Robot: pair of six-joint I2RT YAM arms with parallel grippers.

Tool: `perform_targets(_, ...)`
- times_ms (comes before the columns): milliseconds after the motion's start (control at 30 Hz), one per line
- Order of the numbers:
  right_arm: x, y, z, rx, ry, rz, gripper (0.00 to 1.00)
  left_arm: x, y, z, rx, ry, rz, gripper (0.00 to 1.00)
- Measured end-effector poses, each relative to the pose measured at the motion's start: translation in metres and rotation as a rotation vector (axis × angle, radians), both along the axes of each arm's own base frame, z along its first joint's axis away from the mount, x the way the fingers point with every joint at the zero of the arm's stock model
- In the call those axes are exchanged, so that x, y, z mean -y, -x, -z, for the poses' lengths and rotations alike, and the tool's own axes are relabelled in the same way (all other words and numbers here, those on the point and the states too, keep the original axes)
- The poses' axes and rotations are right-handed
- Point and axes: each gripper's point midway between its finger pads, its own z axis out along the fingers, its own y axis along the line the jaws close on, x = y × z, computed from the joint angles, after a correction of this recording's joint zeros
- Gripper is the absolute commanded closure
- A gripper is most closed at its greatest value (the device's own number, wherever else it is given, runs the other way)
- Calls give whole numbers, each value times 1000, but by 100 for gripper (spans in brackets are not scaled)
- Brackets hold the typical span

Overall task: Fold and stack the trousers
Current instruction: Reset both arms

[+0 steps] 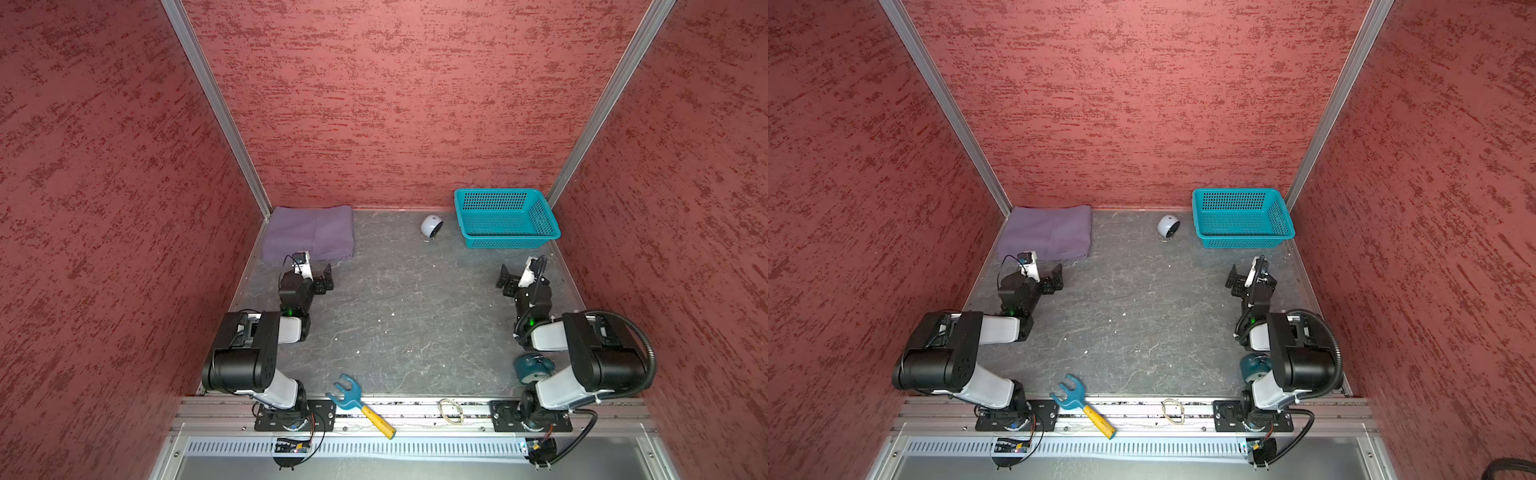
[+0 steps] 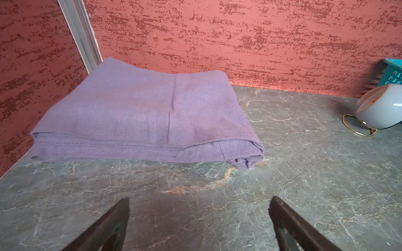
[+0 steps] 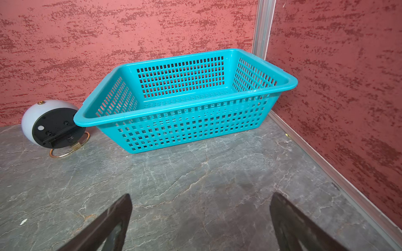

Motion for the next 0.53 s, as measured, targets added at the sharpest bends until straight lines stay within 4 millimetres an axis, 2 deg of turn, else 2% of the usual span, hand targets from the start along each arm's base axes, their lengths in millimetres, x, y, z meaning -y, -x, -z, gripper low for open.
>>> perform_targets(533, -3, -1, 0, -1, -3, -21, 1, 0, 0, 0, -2, -3, 1, 1)
